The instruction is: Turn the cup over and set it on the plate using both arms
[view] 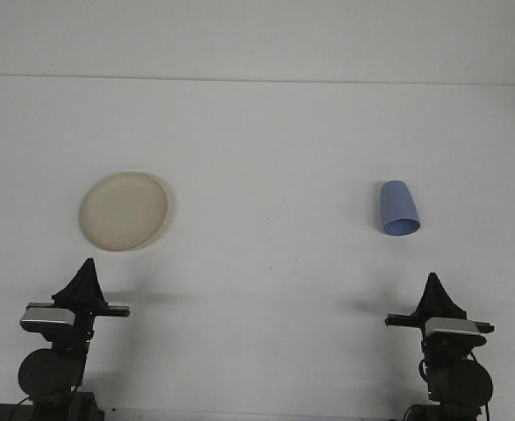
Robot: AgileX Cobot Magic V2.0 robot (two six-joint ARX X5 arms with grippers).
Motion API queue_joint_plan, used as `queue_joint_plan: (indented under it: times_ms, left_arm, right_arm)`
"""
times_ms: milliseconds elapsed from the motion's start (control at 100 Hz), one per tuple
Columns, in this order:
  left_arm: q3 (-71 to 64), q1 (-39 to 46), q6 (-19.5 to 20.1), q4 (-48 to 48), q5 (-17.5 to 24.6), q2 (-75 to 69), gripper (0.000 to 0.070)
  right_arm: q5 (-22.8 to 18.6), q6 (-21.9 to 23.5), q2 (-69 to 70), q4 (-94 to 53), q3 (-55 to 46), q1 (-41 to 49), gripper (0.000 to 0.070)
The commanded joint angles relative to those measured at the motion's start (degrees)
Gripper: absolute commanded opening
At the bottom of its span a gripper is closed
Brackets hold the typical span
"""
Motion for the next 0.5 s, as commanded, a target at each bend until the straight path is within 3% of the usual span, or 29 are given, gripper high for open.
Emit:
queue_joint_plan:
  times_ms: [0,490]
  left_arm:
    - [-1.2,0.1,0.0,0.6,0.0,-0.1,0.0011]
    - [-1.2,0.1,0.0,0.6,0.0,-0.1,0.0011]
  right_arm:
    - [0.1,0.8,0.0,0.6,-0.1,0.0,0.0000]
    - [-0.6,0.7,0.0,-1.0,2.7,0.1,0.0000]
